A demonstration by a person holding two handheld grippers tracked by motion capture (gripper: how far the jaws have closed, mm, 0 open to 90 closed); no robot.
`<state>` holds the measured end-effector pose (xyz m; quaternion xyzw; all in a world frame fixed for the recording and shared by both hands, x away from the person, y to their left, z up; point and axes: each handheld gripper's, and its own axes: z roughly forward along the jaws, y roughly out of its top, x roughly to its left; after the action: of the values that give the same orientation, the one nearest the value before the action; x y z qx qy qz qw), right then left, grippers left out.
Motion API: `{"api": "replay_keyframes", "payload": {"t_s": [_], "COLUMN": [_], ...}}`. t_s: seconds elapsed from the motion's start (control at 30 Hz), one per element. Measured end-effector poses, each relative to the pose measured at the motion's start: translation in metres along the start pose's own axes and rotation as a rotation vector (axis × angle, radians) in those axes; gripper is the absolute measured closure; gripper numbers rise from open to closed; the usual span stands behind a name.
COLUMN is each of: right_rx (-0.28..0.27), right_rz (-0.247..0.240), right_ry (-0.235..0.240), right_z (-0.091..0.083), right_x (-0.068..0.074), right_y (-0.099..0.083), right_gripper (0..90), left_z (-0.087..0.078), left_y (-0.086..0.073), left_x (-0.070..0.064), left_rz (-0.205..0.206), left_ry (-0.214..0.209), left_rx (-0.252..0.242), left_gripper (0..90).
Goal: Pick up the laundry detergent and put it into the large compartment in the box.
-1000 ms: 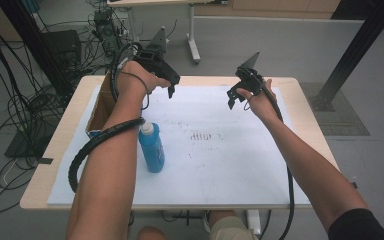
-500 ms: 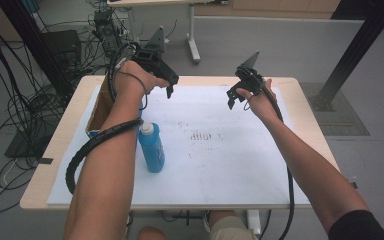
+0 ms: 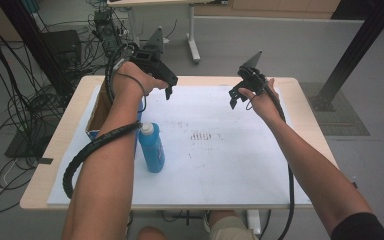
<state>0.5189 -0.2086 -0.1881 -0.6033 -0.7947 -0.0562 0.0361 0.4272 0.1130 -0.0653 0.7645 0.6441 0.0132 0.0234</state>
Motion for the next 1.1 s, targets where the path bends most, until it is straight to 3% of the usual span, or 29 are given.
{"api": "replay_keyframes", "payload": {"t_s": [0.47,1.1], "right_rx": [-0.006,-0.016], "right_rz": [-0.005,-0.012], "right_ry": [0.007,-0.004], "right_z": [-0.005,-0.015], "right_x": [0.002,0.009], "right_y": [-0.006,-0.019], "right_gripper": [8.0,7.9], "left_z": [-0.007,-0.008], "left_y": [-0.023,-0.045], "left_x": [0.003,-0.002], "left_rz": [-0.027,-0.026], "left_ry": [0.006,0.006], "left_rx": [0.002,0.010], "left_gripper": [5.3,5.2]}}
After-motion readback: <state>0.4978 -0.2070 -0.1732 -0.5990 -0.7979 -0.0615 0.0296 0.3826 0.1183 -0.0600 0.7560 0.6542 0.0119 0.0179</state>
